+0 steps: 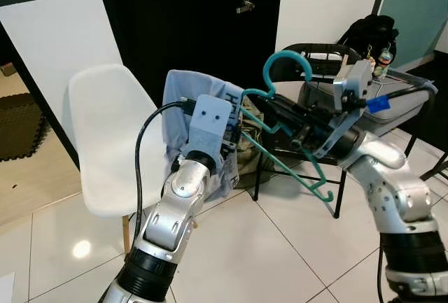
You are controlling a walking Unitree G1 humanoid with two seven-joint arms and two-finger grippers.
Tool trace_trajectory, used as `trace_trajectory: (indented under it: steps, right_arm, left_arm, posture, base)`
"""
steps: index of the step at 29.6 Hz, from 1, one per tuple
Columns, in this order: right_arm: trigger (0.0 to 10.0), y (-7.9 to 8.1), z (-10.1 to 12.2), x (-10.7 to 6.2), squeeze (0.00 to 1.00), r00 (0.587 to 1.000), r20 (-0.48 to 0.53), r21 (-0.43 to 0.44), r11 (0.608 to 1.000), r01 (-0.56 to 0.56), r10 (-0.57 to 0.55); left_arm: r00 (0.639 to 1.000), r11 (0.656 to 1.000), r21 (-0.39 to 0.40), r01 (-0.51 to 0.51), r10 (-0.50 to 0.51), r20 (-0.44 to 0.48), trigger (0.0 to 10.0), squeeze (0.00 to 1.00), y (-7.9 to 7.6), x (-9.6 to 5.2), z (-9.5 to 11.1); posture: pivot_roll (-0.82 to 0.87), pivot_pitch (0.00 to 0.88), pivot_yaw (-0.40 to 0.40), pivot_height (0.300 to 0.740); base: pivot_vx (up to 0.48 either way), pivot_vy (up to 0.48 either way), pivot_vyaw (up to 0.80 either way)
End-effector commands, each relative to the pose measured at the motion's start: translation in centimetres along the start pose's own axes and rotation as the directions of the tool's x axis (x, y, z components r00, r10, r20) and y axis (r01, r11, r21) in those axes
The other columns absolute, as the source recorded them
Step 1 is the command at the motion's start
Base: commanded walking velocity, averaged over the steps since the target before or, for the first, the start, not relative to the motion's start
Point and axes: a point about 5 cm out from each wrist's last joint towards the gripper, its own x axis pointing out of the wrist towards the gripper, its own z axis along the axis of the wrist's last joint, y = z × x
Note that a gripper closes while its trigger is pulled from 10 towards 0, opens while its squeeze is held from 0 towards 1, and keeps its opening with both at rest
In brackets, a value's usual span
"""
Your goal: Hang hanger
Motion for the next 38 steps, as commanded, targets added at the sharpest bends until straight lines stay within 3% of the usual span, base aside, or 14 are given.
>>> trace_trajectory:
  steps: [1, 2, 3, 4, 10, 13, 18, 19, 23, 25, 26, 31, 32, 38]
  right_arm:
    - [10.0, 0.6, 0.4, 0.5, 0.00, 0.999, 0.021, -0.001, 0.999, -0.036, 0.036]
    - [10.0, 0.6, 0.3, 0.5, 0.00, 0.999, 0.021, 0.000, 0.999, -0.033, 0.033]
    - [10.0, 0.6, 0.3, 0.5, 0.00, 0.999, 0.021, 0.000, 0.999, -0.033, 0.033]
    - [10.0, 0.6, 0.3, 0.4, 0.00, 0.999, 0.022, 0.001, 0.999, -0.033, 0.033]
    - [10.0, 0.4, 0.2, 0.3, 0.00, 1.000, 0.015, -0.003, 1.000, -0.018, 0.018]
    - [10.0, -1.0, -0.5, -0.4, 0.00, 0.996, -0.054, -0.043, 0.997, 0.070, -0.072]
    - [10.0, -1.5, -0.8, -0.8, 0.00, 0.990, -0.096, -0.073, 0.993, 0.096, -0.103]
    - [10.0, -1.5, -0.9, -0.9, 0.00, 0.989, -0.106, -0.079, 0.992, 0.099, -0.107]
    - [10.0, -1.2, -2.8, -1.1, 0.00, 0.968, -0.226, -0.116, 0.990, 0.082, -0.106]
    - [10.0, -0.4, -3.5, -1.0, 0.00, 0.965, -0.255, -0.097, 0.995, 0.034, -0.058]
    - [10.0, 0.6, -3.8, -0.7, 0.00, 0.966, -0.260, -0.075, 0.996, -0.040, 0.019]
    - [10.0, 2.1, -3.6, -0.5, 0.00, 0.961, -0.241, -0.034, 0.988, -0.150, 0.138]
    - [10.0, 1.9, -3.4, -0.3, 0.00, 0.967, -0.224, -0.039, 0.990, -0.134, 0.122]
    - [10.0, 0.6, -2.5, 0.0, 0.00, 0.987, -0.162, -0.070, 0.997, -0.033, 0.021]
  left_arm:
    - [1.000, 1.000, 0.002, -0.031, 0.031, -0.003, 9.5, 0.00, 0.4, 0.0, 0.2]
    - [0.999, 0.999, 0.005, -0.036, 0.036, 0.002, 4.9, 0.00, 0.5, 0.0, 0.3]
    - [0.999, 0.999, 0.005, -0.036, 0.036, 0.002, 4.9, 0.00, 0.5, 0.0, 0.3]
    - [0.999, 0.999, 0.005, -0.043, 0.043, 0.004, 0.5, 0.00, 0.6, 0.0, 0.4]
    - [0.999, 0.999, 0.012, -0.050, 0.050, 0.022, 0.0, 0.00, 0.7, 0.0, 0.9]
    - [0.997, 0.996, 0.080, -0.050, 0.045, 0.069, 3.1, 0.00, 1.2, 0.0, 2.0]
    - [0.993, 0.990, 0.124, -0.072, 0.060, 0.100, 3.6, 0.00, 1.9, 0.0, 2.9]
    - [0.992, 0.987, 0.140, -0.076, 0.061, 0.110, 4.4, 0.00, 2.1, 0.0, 3.1]
    - [0.975, 0.965, 0.245, -0.091, 0.036, 0.220, 4.8, 0.00, 3.0, 0.5, 5.7]
    - [0.966, 0.956, 0.286, -0.065, -0.011, 0.257, 5.1, 0.00, 2.6, 0.7, 6.7]
    - [0.960, 0.942, 0.334, -0.032, -0.064, 0.273, 6.0, 0.00, 1.9, 0.7, 6.9]
    - [0.952, 0.928, 0.371, 0.033, -0.142, 0.270, 6.9, 0.00, 0.4, 0.7, 6.8]
    - [0.949, 0.919, 0.386, 0.078, -0.187, 0.255, 8.7, 0.00, -0.3, 0.6, 6.6]
    - [0.930, 0.862, 0.446, 0.243, -0.337, 0.146, 10.0, 0.00, -2.2, 0.2, 4.9]
  posture:
    - [-0.03, 0.000, 0.033, 0.740]
    - [-0.03, 0.000, 0.031, 0.740]
    - [-0.03, 0.000, 0.031, 0.740]
    - [-0.03, 0.000, 0.031, 0.740]
    - [-0.03, 0.000, 0.031, 0.740]
    - [-0.02, 0.000, 0.031, 0.740]
    - [-0.02, 0.000, 0.031, 0.740]
    - [-0.02, 0.000, 0.031, 0.740]
    - [-0.01, 0.000, 0.029, 0.740]
    - [-0.01, 0.000, 0.030, 0.740]
    - [-0.01, 0.000, 0.030, 0.740]
    - [-0.01, 0.000, 0.028, 0.740]
    - [-0.01, 0.000, 0.031, 0.740]
    - [-0.02, 0.000, 0.036, 0.740]
  base:
    - [0.000, 0.000, 0.00]
    - [0.000, 0.000, 0.00]
    - [0.000, 0.000, 0.00]
    - [0.000, 0.000, 0.00]
    - [0.000, 0.000, 0.00]
    - [0.000, 0.000, 0.00]
    - [0.000, 0.000, 0.00]
    - [0.000, 0.000, 0.00]
    - [0.000, 0.000, 0.00]
    - [0.000, 0.000, 0.00]
    - [0.000, 0.000, 0.00]
    - [0.000, 0.000, 0.00]
    - [0.000, 0.000, 0.00]
    - [0.000, 0.000, 0.00]
